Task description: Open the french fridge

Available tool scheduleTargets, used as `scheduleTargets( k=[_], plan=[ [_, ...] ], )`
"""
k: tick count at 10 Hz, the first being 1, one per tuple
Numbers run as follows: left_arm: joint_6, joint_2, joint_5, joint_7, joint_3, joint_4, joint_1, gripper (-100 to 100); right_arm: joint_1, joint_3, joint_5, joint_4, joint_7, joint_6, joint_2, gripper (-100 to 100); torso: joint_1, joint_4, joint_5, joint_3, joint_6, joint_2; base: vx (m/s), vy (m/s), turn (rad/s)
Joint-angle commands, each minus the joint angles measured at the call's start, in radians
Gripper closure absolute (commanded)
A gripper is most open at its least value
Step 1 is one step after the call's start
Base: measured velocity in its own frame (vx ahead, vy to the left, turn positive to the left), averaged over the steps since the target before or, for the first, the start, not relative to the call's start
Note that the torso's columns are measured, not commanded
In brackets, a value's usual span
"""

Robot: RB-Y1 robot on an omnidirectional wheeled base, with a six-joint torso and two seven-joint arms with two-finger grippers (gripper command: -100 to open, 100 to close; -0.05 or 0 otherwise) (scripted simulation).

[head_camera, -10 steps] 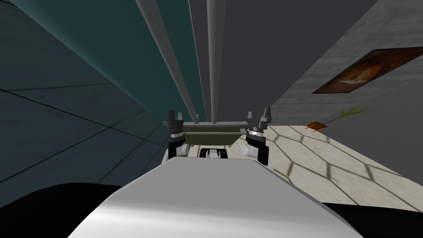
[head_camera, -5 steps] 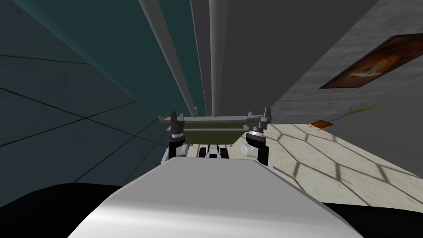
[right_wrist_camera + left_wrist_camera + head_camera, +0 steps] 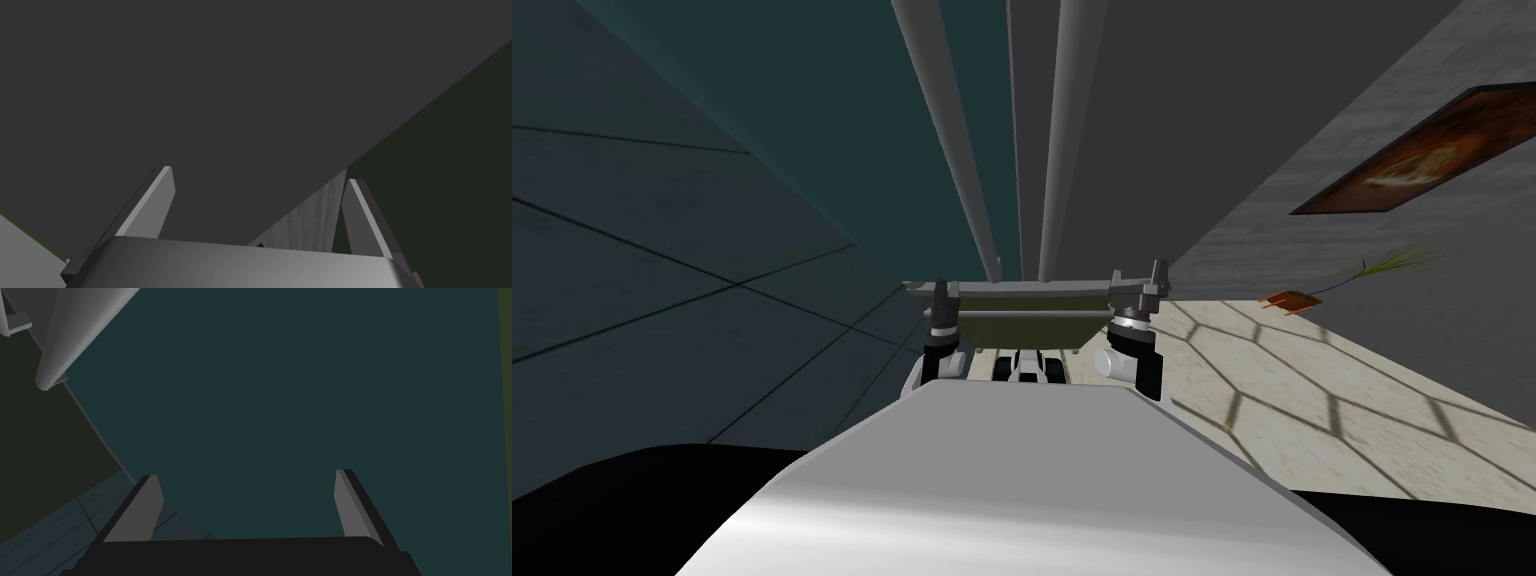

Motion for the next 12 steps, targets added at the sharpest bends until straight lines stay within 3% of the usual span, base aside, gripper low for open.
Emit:
scheduleTargets(
  k=[1, 8, 12],
  plan=[
    [-0.046, 0.02, 0.009, -0.006, 0.013, 0.068, -0.018, -100, 0.0, 0.0, 0.0, 0.0, 0.0, 0.0, 0.0, 0, -0.002, 0.0, 0.0, 0.0, 0.0, 0.0, -0.007, 0.061, 0.002],
    [-0.137, 0.045, 0.025, -0.021, 0.035, 0.214, -0.045, -100, 0.0, 0.0, 0.0, 0.0, 0.0, 0.0, 0.0, 0, 0.001, 0.0, 0.0, 0.0, 0.0, 0.0, 0.0, 0.058, -0.001],
    [-0.236, 0.062, 0.04, -0.038, 0.056, 0.349, -0.075, -100, 0.0, 0.0, 0.0, 0.0, 0.0, 0.0, 0.0, 0, -0.001, 0.0, 0.0, 0.0, 0.0, -0.001, 0.007, 0.086, -0.001]
  ],
)
